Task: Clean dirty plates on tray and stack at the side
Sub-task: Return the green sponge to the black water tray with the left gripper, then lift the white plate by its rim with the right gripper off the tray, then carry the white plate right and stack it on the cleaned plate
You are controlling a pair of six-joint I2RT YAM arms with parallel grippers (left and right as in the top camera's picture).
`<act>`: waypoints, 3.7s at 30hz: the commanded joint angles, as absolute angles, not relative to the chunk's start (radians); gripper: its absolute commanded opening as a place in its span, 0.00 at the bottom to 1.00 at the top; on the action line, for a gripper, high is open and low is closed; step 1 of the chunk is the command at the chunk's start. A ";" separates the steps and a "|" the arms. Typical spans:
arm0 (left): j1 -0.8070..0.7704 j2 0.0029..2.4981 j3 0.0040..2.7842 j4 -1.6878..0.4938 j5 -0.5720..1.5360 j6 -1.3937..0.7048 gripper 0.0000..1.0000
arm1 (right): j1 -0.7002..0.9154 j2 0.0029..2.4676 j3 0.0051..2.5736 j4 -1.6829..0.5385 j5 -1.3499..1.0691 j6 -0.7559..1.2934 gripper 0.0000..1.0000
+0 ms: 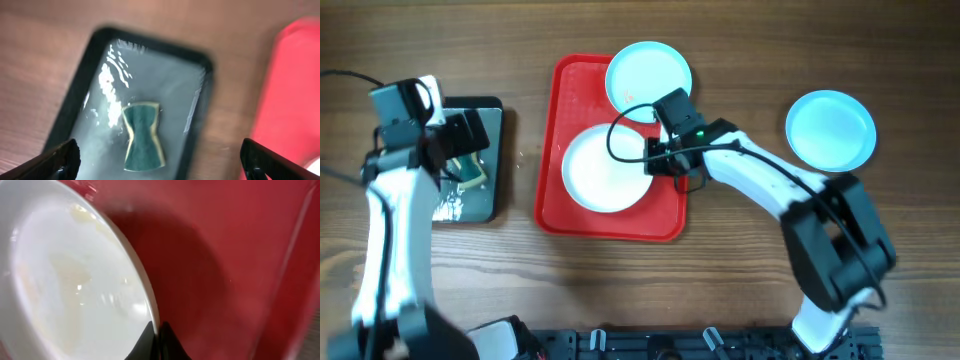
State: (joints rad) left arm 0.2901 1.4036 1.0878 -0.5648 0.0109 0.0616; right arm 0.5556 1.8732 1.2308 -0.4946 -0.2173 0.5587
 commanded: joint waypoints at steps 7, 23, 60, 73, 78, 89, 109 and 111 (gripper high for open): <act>0.244 1.060 1.102 -0.642 0.089 -0.017 1.00 | 0.552 1.589 1.337 -0.669 0.117 0.469 0.04; 0.174 0.951 1.102 -0.712 0.117 -0.035 1.00 | 0.717 1.565 1.410 -0.751 0.682 0.265 0.04; 0.177 0.948 1.102 -0.681 0.122 -0.035 1.00 | 1.025 1.840 1.405 -0.465 1.399 -0.080 0.04; 0.177 0.948 1.102 -0.682 0.122 -0.035 1.00 | 1.021 1.840 1.405 -0.475 1.305 -0.100 0.04; 0.177 0.948 1.102 -0.696 0.122 -0.035 1.00 | 0.992 1.837 1.405 -0.575 1.076 0.125 0.04; 0.177 0.948 1.102 -0.697 0.123 -0.034 1.00 | 0.758 1.773 1.405 -0.754 0.494 0.501 0.04; 0.176 0.948 1.102 -0.709 0.123 -0.035 1.00 | 0.044 1.496 1.405 -0.834 -0.144 0.371 0.04; 0.176 0.948 1.102 -0.709 0.123 -0.035 1.00 | -0.067 1.497 1.405 -0.864 -0.168 0.337 0.04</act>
State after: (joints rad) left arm 0.1783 0.9600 1.0885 -0.7116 0.1040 -0.0216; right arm 0.0772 1.5196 1.3869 -0.8322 -0.1097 0.4068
